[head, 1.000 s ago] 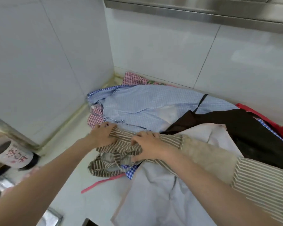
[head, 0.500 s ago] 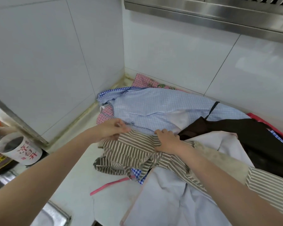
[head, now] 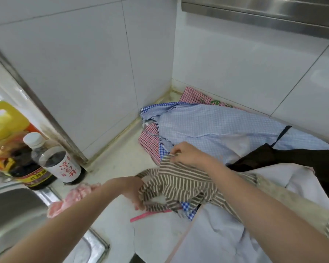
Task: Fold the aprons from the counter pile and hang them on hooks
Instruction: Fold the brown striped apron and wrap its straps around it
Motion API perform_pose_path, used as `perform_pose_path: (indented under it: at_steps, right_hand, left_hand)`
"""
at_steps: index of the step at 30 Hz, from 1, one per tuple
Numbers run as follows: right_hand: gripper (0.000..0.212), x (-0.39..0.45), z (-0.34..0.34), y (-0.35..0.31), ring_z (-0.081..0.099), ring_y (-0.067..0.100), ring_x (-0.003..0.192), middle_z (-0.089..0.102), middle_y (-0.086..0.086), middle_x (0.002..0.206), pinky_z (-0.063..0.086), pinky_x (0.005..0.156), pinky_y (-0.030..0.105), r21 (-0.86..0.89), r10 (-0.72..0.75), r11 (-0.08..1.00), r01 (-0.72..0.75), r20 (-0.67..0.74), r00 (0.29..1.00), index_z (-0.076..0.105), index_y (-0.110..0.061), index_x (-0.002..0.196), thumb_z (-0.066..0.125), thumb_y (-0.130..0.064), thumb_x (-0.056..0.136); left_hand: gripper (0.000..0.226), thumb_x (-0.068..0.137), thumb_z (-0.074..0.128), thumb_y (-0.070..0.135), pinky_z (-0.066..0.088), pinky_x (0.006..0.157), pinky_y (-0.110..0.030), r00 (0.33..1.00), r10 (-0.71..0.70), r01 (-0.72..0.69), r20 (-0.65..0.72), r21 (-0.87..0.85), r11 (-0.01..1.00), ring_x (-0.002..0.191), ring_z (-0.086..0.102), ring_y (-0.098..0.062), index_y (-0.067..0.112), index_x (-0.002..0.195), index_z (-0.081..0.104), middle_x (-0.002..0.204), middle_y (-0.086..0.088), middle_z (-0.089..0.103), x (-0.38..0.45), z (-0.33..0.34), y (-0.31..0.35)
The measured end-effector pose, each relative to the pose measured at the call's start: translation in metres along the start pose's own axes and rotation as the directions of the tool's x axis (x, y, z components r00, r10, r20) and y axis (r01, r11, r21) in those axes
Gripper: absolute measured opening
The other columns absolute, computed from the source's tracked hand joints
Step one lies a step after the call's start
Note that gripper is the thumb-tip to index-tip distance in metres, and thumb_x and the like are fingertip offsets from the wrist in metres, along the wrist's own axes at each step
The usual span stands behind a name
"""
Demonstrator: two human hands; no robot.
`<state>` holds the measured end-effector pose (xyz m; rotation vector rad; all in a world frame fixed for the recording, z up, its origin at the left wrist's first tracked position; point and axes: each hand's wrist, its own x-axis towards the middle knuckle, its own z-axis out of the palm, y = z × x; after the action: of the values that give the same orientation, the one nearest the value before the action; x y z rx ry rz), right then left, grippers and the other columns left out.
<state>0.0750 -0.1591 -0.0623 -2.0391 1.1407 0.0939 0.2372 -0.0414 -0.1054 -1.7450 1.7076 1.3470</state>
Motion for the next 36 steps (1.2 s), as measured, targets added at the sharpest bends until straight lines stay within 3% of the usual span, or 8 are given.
perform_pose_path:
  at_steps: [3, 7, 14, 18, 20, 24, 29, 36]
  right_hand:
    - [0.022, -0.013, -0.041, 0.001, 0.057, 0.021, 0.100, 0.061, 0.006, 0.105, 0.042, 0.088, 0.029, 0.312, 0.046, 0.950, -0.027, -0.055, 0.997, 0.064, -0.004, 0.107, 0.065, -0.012, 0.087]
    - [0.007, -0.029, -0.073, 0.006, 0.062, 0.023, 0.094, 0.065, 0.007, 0.099, 0.050, 0.087, 0.033, 0.543, 0.077, 0.838, -0.047, -0.032, 0.997, 0.064, -0.009, 0.095, 0.062, -0.011, 0.089]
    - [0.008, -0.036, -0.091, 0.016, 0.058, 0.015, 0.089, 0.061, 0.003, 0.097, 0.045, 0.072, 0.022, 0.571, 0.142, 0.820, 0.033, -0.259, 0.955, 0.060, -0.014, 0.089, 0.054, -0.013, 0.094]
    - [0.013, -0.012, -0.087, 0.016, 0.055, 0.026, 0.094, 0.059, 0.012, 0.101, 0.038, 0.074, 0.029, 0.160, 0.138, 0.986, -0.042, -0.653, 0.745, 0.060, -0.010, 0.094, 0.047, -0.013, 0.097]
    - [0.017, -0.007, -0.085, 0.017, 0.052, 0.034, 0.105, 0.055, 0.017, 0.115, 0.043, 0.087, 0.040, 0.149, 0.189, 0.982, -0.117, -0.716, 0.672, 0.060, -0.010, 0.104, 0.044, -0.014, 0.098]
    - [0.034, -0.023, -0.078, 0.009, 0.043, 0.031, 0.117, 0.041, 0.011, 0.121, 0.037, 0.096, 0.040, 0.163, 0.049, 0.982, 0.092, -0.700, 0.712, 0.049, -0.008, 0.122, 0.054, -0.026, 0.094]
    - [0.075, -0.046, -0.023, 0.003, 0.029, 0.023, 0.124, 0.034, 0.004, 0.128, 0.029, 0.103, 0.043, -0.276, -0.103, 0.959, 0.063, -0.133, 0.986, 0.035, -0.019, 0.132, 0.065, -0.059, 0.076]
    - [0.055, -0.025, 0.013, 0.006, 0.050, 0.025, 0.105, 0.046, 0.011, 0.119, 0.043, 0.078, 0.030, -0.642, -0.237, 0.764, -0.071, -0.381, 0.894, 0.037, -0.008, 0.124, 0.069, -0.019, 0.081]
  left_hand:
    - [0.013, 0.084, 0.068, 0.023, 0.036, 0.085, -0.017, 0.982, 0.104, -0.120, -0.156, -0.094, 0.988, 0.068, 0.056, 0.011, 0.025, 0.071, 0.067, 0.061, 0.017, 0.065, -0.010, -0.017, -0.004]
    - [0.036, 0.076, 0.066, 0.038, 0.039, 0.065, -0.014, 0.880, 0.152, -0.201, -0.450, -0.061, 0.978, 0.082, 0.056, -0.007, 0.010, 0.100, 0.070, 0.086, 0.005, 0.062, -0.020, -0.056, 0.002]
    - [0.024, 0.087, 0.052, -0.002, 0.036, 0.047, -0.013, 0.403, -0.055, -0.766, -0.914, -0.370, 0.526, 0.043, 0.047, 0.003, 0.015, 0.072, 0.046, 0.046, 0.011, 0.057, -0.063, -0.129, 0.043]
    - [0.020, 0.089, 0.053, -0.002, 0.042, 0.044, -0.013, 0.583, 0.141, -0.786, -0.800, -0.510, 0.350, 0.047, 0.055, -0.001, 0.017, 0.085, 0.049, 0.055, 0.008, 0.062, -0.096, -0.162, 0.067]
    - [0.031, 0.084, 0.055, -0.010, 0.046, 0.051, -0.014, 0.606, 0.176, -0.748, -0.775, -0.482, 0.456, 0.062, 0.059, -0.009, 0.020, 0.087, 0.051, 0.068, 0.005, 0.062, -0.101, -0.174, 0.058]
    - [0.029, 0.078, 0.054, -0.014, 0.037, 0.070, -0.026, 0.317, 0.152, -0.220, -0.936, 0.083, 0.972, 0.084, 0.047, -0.023, 0.011, 0.094, 0.058, 0.092, -0.006, 0.045, -0.080, -0.184, 0.031]
    - [0.018, 0.089, 0.053, -0.001, 0.041, 0.067, -0.026, 0.356, -0.140, -0.179, -0.924, -0.215, 0.960, 0.079, 0.062, -0.023, 0.005, 0.106, 0.057, 0.104, -0.017, 0.060, -0.051, -0.173, 0.012]
    - [0.017, 0.086, 0.061, 0.003, 0.035, 0.066, -0.027, 0.255, 0.093, -0.210, -0.962, 0.039, 0.977, 0.077, 0.054, -0.025, 0.005, 0.103, 0.060, 0.085, -0.006, 0.053, -0.060, -0.181, 0.007]
